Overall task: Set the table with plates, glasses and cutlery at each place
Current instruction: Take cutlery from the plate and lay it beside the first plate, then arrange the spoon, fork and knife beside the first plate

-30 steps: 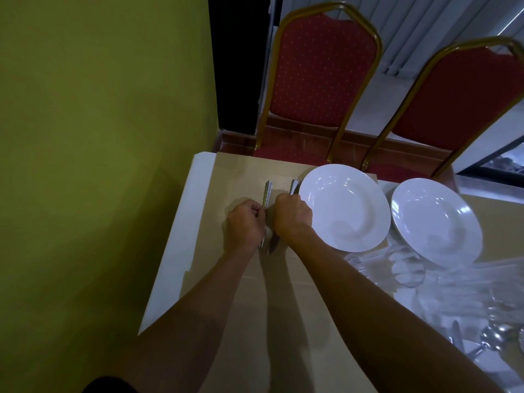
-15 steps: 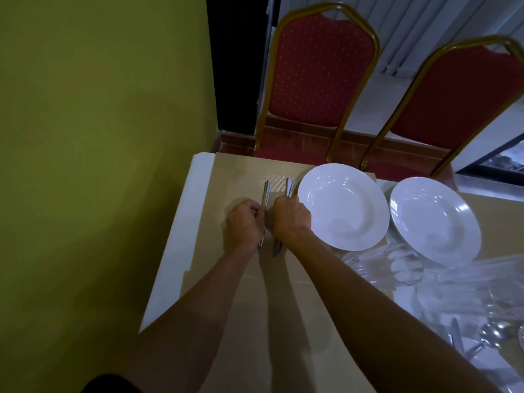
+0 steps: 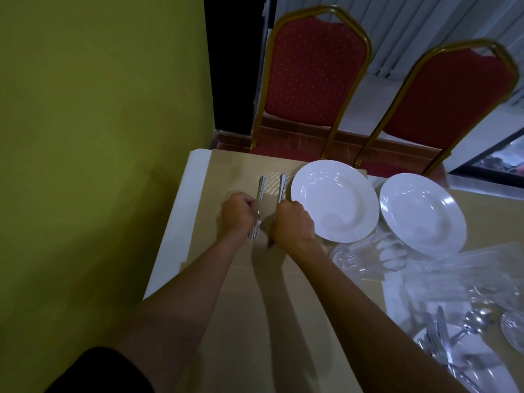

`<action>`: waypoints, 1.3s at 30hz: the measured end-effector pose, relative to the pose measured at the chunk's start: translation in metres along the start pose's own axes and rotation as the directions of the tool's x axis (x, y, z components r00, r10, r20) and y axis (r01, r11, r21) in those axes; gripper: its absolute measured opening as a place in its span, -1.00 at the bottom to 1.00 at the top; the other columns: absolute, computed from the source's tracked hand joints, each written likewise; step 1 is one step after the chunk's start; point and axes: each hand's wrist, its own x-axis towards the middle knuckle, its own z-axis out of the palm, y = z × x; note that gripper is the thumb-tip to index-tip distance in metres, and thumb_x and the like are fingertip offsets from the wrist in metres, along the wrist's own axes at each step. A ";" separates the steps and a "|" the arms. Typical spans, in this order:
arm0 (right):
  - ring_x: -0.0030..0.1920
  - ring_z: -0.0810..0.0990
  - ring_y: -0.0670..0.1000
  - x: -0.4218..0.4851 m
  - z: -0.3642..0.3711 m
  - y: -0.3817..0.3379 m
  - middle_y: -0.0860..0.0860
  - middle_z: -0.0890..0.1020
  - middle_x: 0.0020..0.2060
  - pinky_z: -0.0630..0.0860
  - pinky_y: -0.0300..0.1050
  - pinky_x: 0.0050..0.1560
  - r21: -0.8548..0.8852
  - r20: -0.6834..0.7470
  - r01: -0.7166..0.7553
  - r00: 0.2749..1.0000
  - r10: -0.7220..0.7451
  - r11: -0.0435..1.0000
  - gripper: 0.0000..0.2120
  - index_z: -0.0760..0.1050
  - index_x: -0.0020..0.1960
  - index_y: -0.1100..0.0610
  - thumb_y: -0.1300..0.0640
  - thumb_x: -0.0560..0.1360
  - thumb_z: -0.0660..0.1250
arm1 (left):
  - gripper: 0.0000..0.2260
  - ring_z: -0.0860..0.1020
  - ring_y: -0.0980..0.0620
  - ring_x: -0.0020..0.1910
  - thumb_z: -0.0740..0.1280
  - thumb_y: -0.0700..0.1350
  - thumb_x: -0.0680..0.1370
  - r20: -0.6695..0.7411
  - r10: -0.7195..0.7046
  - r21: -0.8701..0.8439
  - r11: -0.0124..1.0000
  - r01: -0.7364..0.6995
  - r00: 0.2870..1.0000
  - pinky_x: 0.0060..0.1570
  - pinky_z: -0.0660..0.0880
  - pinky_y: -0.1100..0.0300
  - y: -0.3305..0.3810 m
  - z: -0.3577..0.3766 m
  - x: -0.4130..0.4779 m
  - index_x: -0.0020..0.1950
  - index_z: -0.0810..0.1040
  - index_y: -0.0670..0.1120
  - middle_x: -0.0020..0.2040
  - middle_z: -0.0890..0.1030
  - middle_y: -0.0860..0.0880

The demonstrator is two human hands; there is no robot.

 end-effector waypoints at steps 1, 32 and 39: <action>0.00 0.63 0.15 -0.006 -0.002 0.003 0.17 0.59 0.04 0.54 -0.06 -0.05 0.018 0.004 0.003 1.000 -0.004 1.000 -0.71 0.54 0.17 0.26 0.20 0.49 0.46 | -0.81 0.65 0.02 -0.29 0.35 -0.07 0.52 0.006 -0.001 0.012 1.000 0.001 1.000 -0.20 0.61 0.11 -0.001 -0.002 -0.001 -0.25 0.66 -0.10 -0.31 0.68 0.00; 0.06 0.63 0.16 -0.291 -0.028 0.298 0.08 0.68 -0.07 0.56 -0.04 0.02 0.329 0.057 -0.275 0.961 0.271 0.904 -0.93 0.58 -0.12 0.05 0.07 0.49 0.34 | -0.93 0.55 0.07 -0.38 0.34 -0.09 0.48 0.632 0.046 0.000 0.998 -0.060 0.773 -0.34 0.51 0.20 0.054 0.090 -0.364 -0.12 0.60 0.07 -0.25 0.64 -0.02; 0.13 0.62 0.10 -0.312 -0.030 0.394 0.01 0.67 0.07 0.50 -0.11 0.01 0.269 0.094 -0.409 0.912 0.399 0.872 -0.76 0.65 0.05 -0.05 0.10 0.43 0.32 | -0.87 0.60 0.16 -0.42 0.36 -0.15 0.50 0.657 0.020 0.048 0.997 -0.068 0.754 -0.26 0.53 0.19 0.069 0.124 -0.406 0.03 0.61 -0.06 -0.23 0.64 -0.01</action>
